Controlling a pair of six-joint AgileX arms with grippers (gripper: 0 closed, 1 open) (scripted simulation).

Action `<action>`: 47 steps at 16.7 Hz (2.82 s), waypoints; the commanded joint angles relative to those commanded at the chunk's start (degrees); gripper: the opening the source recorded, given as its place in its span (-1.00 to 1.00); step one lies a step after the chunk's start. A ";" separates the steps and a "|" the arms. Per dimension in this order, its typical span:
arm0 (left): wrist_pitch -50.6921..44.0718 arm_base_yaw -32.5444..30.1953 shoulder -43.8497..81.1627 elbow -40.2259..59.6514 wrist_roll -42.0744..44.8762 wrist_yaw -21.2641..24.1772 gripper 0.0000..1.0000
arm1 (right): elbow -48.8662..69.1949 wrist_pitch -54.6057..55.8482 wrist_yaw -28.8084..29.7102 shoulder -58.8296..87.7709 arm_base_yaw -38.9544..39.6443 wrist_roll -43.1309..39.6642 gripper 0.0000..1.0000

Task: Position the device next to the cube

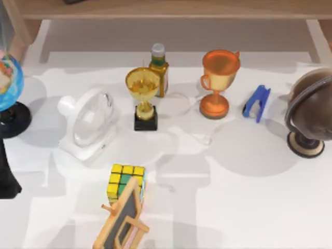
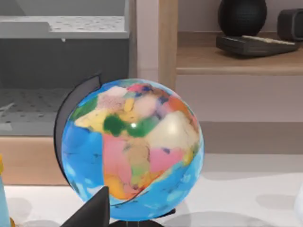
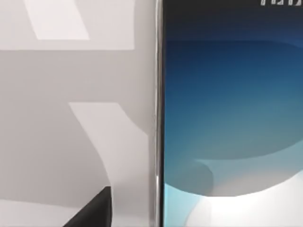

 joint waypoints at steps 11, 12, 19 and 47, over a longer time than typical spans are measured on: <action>0.00 0.00 0.00 0.00 0.00 0.00 1.00 | 0.00 0.00 0.00 0.00 0.00 0.00 -0.51; 0.00 0.00 0.00 0.00 0.00 0.00 1.00 | 0.00 0.00 0.00 0.00 0.00 0.00 -0.66; 0.00 0.00 0.00 0.00 0.00 0.00 1.00 | 0.00 0.00 0.00 0.00 0.00 0.00 -1.00; 0.00 0.00 0.00 0.00 0.00 0.00 1.00 | 24.22 -18.99 0.94 -11.22 23.50 15.34 -1.00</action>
